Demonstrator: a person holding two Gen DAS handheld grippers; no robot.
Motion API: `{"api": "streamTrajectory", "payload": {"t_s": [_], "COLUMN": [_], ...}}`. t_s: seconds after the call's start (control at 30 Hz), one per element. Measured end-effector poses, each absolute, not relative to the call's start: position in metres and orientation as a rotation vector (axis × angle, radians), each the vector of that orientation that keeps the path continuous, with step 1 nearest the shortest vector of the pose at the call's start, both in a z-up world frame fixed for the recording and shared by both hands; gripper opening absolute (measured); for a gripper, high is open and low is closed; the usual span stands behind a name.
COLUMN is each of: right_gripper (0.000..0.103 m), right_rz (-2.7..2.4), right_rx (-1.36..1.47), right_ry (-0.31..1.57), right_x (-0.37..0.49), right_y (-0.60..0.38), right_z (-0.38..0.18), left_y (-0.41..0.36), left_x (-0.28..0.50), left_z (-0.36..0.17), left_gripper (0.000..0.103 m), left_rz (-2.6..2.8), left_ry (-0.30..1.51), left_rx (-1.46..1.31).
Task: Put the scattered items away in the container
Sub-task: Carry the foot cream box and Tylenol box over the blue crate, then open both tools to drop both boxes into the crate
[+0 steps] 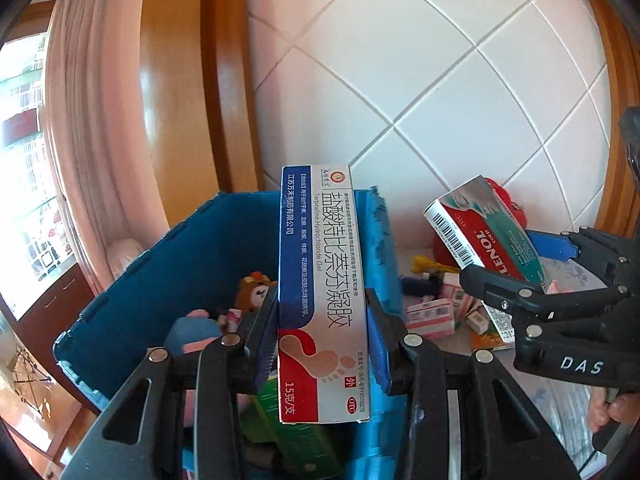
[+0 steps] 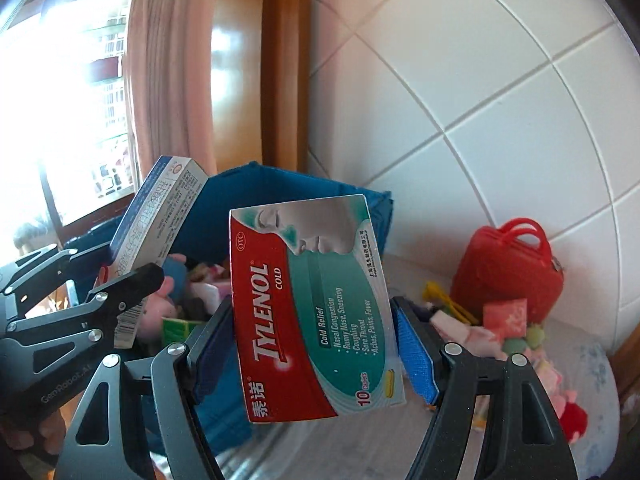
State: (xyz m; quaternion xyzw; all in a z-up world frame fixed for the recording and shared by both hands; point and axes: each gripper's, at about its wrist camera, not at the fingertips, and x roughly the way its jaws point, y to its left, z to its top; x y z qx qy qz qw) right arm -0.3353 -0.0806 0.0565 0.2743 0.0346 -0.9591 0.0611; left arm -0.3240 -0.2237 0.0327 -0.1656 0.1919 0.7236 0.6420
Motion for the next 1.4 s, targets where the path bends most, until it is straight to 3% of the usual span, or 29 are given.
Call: {"api": "streamTrajectory", "payload": {"t_s": [0.27,0.37,0.73,0.87,1.07,1.13,1.2,1.27,1.4], "right_gripper": [0.074,0.074,0.074,0.074,0.076,0.08,0.092,0.097,0.101], "right_rz": [-2.786,-2.774,-2.636,-2.565,-2.504,-2.497,-2.506,-2.526,-2.549], "right_rx": [1.134,1.284,1.651,1.748,1.803,1.816,1.807,1.788,1.739], "right_ry": [0.023,0.094,0.265,0.238,0.285,0.288,0.29,0.298,0.292], "right_x": [-0.416,-0.444,-0.478,-0.483,-0.486,-0.486,-0.487,-0.485,-0.478], "right_y": [-0.205,-0.231,-0.263,-0.261,-0.265,-0.265,-0.263,-0.263,-0.264], "right_z": [0.03,0.013,-0.052,-0.063,-0.07,-0.071,-0.071,-0.069,-0.062], "left_y": [-0.189,-0.166,-0.122,-0.12,-0.122,-0.124,-0.128,-0.133,-0.153], "left_x": [-0.463,-0.488,-0.496,-0.49,-0.496,-0.5,-0.503,-0.508,-0.513], "left_z": [-0.003,-0.023,-0.069,-0.077,-0.075,-0.071,-0.067,-0.063,-0.048], "left_gripper": [0.039,0.039,0.039,0.039,0.06,0.062,0.062,0.062,0.062], "left_rz": [1.561,1.498,1.364,1.354,1.372,1.39,1.404,1.421,1.467], "left_ry": [0.612,0.673,0.884,0.909,0.892,0.872,0.849,0.82,0.736], "left_rx": [-0.555,-0.654,-0.865,-0.88,-0.868,-0.856,-0.848,-0.846,-0.791]}}
